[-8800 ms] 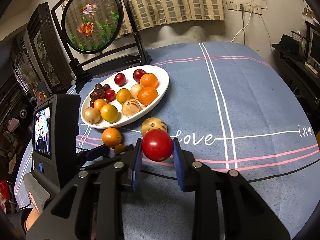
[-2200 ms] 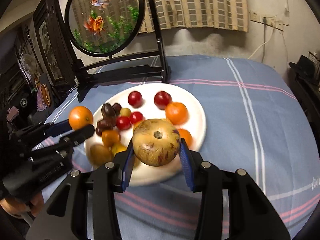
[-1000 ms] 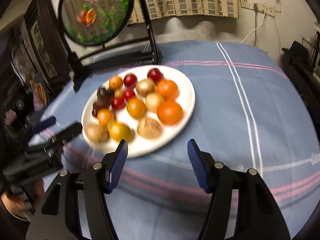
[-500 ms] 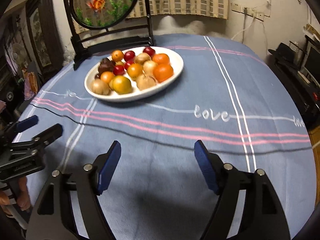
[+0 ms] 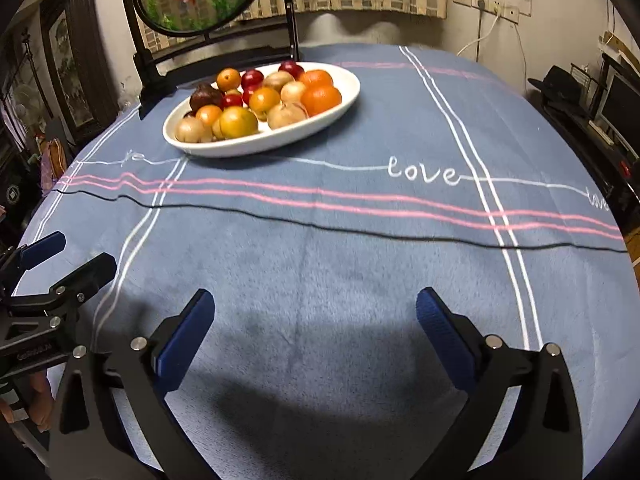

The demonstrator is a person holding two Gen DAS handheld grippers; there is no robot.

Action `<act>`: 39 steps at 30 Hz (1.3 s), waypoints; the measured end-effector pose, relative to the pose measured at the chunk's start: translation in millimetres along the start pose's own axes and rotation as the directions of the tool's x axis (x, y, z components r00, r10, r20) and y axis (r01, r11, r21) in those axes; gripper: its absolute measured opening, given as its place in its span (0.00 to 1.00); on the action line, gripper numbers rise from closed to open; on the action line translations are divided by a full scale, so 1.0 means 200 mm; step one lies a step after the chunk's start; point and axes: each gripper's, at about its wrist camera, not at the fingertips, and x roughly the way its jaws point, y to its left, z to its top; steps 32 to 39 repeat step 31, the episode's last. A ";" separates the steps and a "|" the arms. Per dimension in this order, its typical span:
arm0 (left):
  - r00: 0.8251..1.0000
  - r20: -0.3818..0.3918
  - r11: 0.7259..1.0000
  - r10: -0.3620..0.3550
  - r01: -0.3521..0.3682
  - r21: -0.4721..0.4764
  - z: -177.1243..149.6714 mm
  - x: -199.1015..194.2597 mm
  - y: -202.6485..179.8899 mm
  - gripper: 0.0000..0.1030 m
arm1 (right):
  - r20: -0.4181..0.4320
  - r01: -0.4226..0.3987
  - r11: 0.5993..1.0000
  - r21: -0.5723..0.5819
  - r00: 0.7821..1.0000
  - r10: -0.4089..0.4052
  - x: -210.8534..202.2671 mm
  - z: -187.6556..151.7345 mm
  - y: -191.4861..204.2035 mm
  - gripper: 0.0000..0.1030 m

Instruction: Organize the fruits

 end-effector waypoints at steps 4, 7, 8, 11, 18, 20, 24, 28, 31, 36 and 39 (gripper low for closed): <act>1.000 -0.013 1.000 -0.010 0.010 -0.018 -0.01 0.03 0.02 0.98 | -0.024 0.005 1.000 0.009 1.000 -0.004 0.04 -0.02 -0.01 0.98; 0.999 -0.018 0.999 -0.027 0.027 -0.030 -0.03 0.06 0.02 0.98 | -0.043 0.011 1.000 0.006 0.999 -0.010 0.07 -0.03 -0.01 0.98; 0.999 -0.019 0.999 -0.029 0.028 -0.029 -0.03 0.07 0.02 0.98 | -0.044 0.013 1.000 0.002 0.999 -0.013 0.08 -0.03 -0.01 0.98; 0.999 0.006 0.999 -0.037 0.037 -0.022 -0.05 0.07 0.02 0.98 | -0.044 0.021 1.000 -0.006 0.999 -0.021 0.08 -0.04 0.00 0.98; 0.999 -0.015 0.999 -0.034 0.033 -0.027 -0.05 0.09 0.02 0.98 | -0.046 0.032 0.999 -0.015 0.998 -0.033 0.08 -0.05 0.01 0.98; 0.998 -0.049 0.999 -0.035 0.034 -0.032 -0.05 0.13 0.03 0.98 | -0.047 0.043 0.999 -0.027 0.998 -0.045 0.08 -0.05 0.02 0.98; 0.994 -0.104 0.998 -0.034 0.028 -0.055 -0.05 0.18 0.05 0.98 | -0.048 0.064 0.997 -0.049 0.997 -0.066 0.09 -0.06 0.04 0.99; 0.993 -0.114 1.000 -0.001 -0.002 -0.025 -0.06 0.19 0.02 0.98 | -0.043 0.068 0.996 -0.052 0.997 -0.070 0.09 -0.06 0.04 0.99; 0.993 -0.115 1.000 -0.004 0.000 -0.028 -0.06 0.19 0.02 0.98 | -0.041 0.070 0.996 -0.054 0.997 -0.073 0.10 -0.07 0.04 0.99; 0.993 -0.115 1.000 -0.004 0.000 -0.028 -0.06 0.19 0.02 0.98 | -0.041 0.070 0.996 -0.054 0.997 -0.073 0.10 -0.07 0.04 0.99; 0.993 -0.115 1.000 -0.004 0.000 -0.028 -0.06 0.19 0.02 0.98 | -0.041 0.070 0.996 -0.054 0.997 -0.073 0.10 -0.07 0.04 0.99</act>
